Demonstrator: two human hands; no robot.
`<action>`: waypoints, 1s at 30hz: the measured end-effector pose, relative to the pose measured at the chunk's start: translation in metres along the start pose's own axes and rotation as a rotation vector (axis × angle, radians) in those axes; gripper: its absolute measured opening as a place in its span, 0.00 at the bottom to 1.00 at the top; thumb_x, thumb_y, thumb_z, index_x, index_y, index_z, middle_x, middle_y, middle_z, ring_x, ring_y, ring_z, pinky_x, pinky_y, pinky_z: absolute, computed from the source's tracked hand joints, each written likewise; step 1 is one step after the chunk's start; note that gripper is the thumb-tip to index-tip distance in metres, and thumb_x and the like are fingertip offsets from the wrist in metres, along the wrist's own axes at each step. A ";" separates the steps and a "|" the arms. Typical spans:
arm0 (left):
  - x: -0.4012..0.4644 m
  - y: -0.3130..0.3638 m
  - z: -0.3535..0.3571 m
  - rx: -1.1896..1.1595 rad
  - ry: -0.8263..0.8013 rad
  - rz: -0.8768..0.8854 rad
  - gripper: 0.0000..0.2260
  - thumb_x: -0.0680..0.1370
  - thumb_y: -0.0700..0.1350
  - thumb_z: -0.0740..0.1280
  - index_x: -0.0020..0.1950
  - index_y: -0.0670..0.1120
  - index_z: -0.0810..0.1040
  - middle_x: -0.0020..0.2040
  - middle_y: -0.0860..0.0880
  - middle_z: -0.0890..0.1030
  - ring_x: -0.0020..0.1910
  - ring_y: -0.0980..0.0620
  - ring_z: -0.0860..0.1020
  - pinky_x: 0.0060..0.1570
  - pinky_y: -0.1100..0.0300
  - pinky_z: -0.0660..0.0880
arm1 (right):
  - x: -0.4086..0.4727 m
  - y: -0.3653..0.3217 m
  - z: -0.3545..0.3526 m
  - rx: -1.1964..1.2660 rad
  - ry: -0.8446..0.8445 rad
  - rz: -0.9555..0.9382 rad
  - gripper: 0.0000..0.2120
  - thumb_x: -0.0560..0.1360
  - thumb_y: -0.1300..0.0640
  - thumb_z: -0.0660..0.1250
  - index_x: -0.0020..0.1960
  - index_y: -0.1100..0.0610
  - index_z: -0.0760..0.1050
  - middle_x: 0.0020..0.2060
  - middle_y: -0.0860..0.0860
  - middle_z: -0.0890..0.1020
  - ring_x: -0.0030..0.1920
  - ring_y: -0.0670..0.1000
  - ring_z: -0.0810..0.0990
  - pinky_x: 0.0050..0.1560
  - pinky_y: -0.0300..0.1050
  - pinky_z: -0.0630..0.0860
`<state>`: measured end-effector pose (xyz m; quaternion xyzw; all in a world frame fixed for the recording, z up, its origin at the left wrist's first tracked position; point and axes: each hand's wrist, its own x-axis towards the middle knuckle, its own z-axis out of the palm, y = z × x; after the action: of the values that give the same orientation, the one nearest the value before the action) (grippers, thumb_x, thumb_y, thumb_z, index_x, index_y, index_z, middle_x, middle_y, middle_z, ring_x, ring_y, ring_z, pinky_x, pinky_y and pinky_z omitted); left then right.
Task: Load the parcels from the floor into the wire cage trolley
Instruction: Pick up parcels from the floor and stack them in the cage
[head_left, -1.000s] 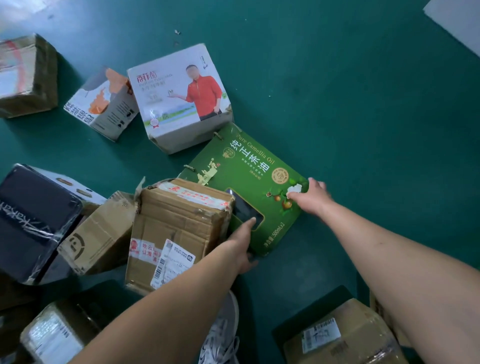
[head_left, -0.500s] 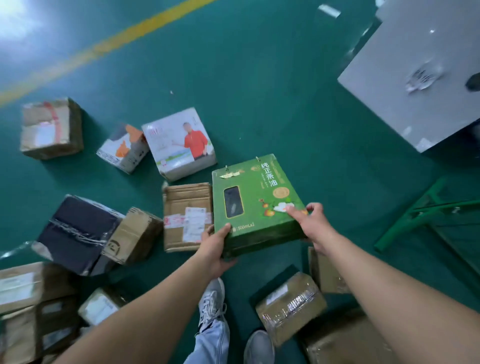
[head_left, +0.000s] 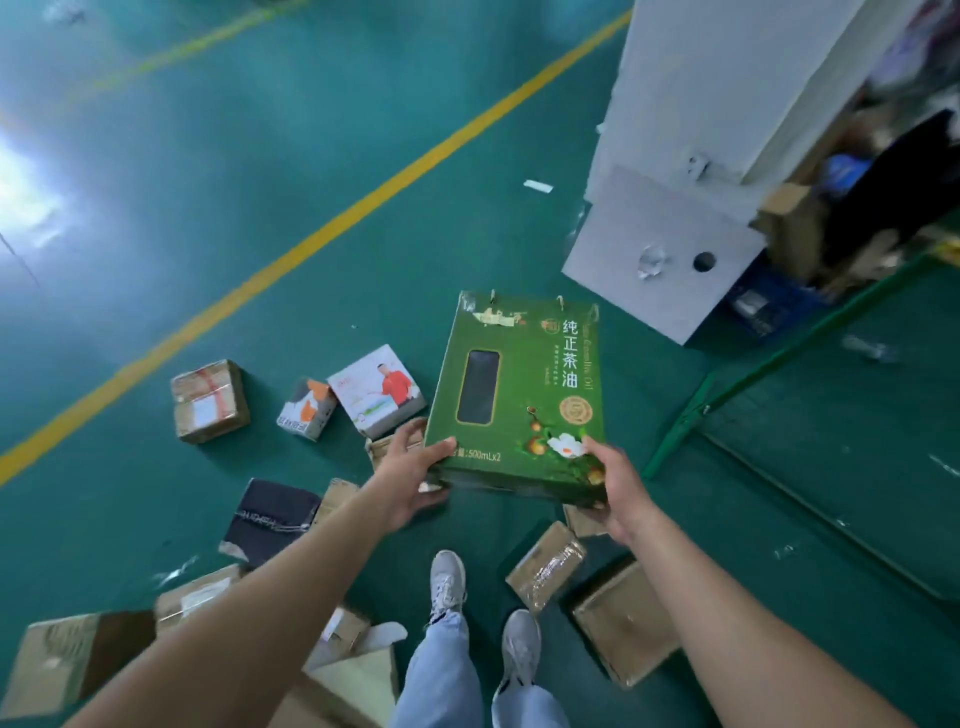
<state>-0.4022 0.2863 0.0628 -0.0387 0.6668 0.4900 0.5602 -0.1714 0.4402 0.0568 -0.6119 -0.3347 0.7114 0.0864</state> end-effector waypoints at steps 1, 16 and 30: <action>-0.019 0.010 0.002 0.034 -0.031 0.029 0.27 0.77 0.41 0.75 0.71 0.56 0.68 0.61 0.43 0.83 0.57 0.39 0.84 0.56 0.35 0.80 | -0.019 -0.004 -0.005 -0.008 0.009 0.011 0.33 0.71 0.32 0.71 0.68 0.50 0.73 0.58 0.56 0.84 0.53 0.59 0.85 0.43 0.51 0.83; -0.108 0.023 0.110 0.632 -0.584 -0.047 0.43 0.66 0.60 0.80 0.76 0.56 0.64 0.61 0.45 0.83 0.56 0.43 0.82 0.51 0.44 0.82 | -0.236 0.106 -0.063 0.410 0.442 -0.110 0.39 0.64 0.22 0.69 0.63 0.50 0.80 0.53 0.49 0.87 0.56 0.54 0.85 0.64 0.58 0.78; -0.229 -0.161 0.220 1.185 -1.015 -0.023 0.35 0.73 0.62 0.76 0.75 0.53 0.67 0.58 0.48 0.85 0.53 0.45 0.85 0.53 0.45 0.83 | -0.386 0.316 -0.095 0.967 0.955 -0.099 0.24 0.74 0.31 0.68 0.55 0.51 0.76 0.47 0.49 0.84 0.47 0.51 0.82 0.43 0.46 0.76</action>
<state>-0.0644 0.2426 0.1682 0.4890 0.4792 0.0041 0.7288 0.0991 0.0291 0.1840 -0.7356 0.0682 0.4279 0.5207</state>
